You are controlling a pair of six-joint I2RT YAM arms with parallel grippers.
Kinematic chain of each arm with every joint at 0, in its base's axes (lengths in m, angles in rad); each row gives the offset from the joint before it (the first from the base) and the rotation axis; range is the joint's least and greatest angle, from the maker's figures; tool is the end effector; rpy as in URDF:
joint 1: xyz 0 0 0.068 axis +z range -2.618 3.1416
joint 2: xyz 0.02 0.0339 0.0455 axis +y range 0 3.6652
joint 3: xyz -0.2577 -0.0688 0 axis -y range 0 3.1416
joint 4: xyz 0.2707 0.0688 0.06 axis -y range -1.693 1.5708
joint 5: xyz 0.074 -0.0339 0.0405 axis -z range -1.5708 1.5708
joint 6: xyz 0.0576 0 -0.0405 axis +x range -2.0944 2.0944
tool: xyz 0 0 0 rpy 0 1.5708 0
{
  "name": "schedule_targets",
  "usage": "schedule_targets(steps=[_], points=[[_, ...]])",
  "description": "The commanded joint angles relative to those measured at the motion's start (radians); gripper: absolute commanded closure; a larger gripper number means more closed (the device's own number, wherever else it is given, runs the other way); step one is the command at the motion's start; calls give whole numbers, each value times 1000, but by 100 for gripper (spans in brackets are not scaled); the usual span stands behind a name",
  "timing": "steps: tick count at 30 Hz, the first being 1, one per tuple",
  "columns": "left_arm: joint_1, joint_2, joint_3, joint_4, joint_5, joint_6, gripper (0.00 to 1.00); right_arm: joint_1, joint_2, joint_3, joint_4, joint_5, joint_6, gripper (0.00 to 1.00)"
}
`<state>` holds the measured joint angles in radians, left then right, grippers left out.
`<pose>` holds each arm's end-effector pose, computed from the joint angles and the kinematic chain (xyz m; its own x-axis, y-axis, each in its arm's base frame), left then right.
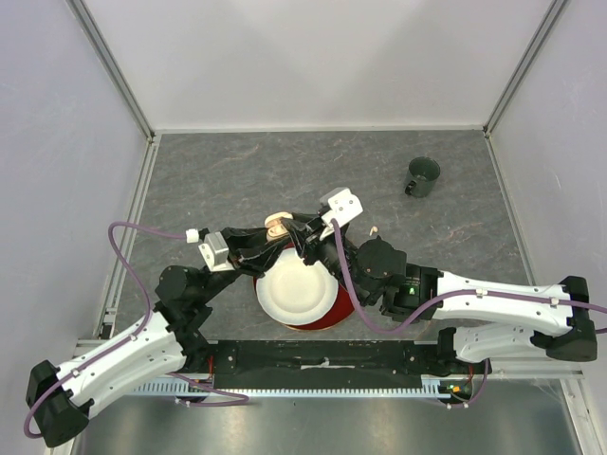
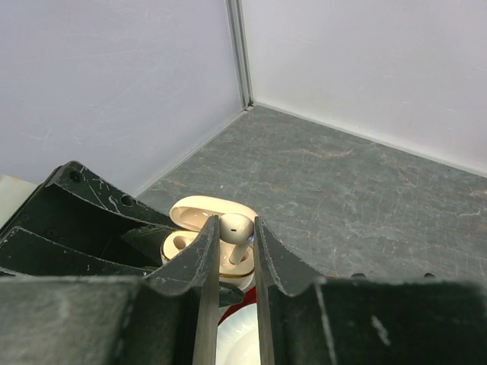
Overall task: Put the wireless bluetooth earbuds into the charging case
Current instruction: Place the earbud in the charging case.
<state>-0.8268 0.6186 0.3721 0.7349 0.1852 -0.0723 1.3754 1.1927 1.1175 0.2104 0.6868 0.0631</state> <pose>0.1294 -0.1562 0.3164 0.2567 -0.3838 -0.8870 0.8541 0.5196 0.0224 0.0973 0.3037 0.4085 -0.0140 0.1803 -0.9835 -0.6370 0.7566 0.1478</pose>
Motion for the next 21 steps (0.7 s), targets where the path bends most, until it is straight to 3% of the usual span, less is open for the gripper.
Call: schedule_targets(steps=[1,21], points=[[-3,-10,1,55,5,-23,98,5,4,5,43,22,-9,100],[-5,1,10,104,-6,-32,98,4,24,-4,1,0,-43,100]])
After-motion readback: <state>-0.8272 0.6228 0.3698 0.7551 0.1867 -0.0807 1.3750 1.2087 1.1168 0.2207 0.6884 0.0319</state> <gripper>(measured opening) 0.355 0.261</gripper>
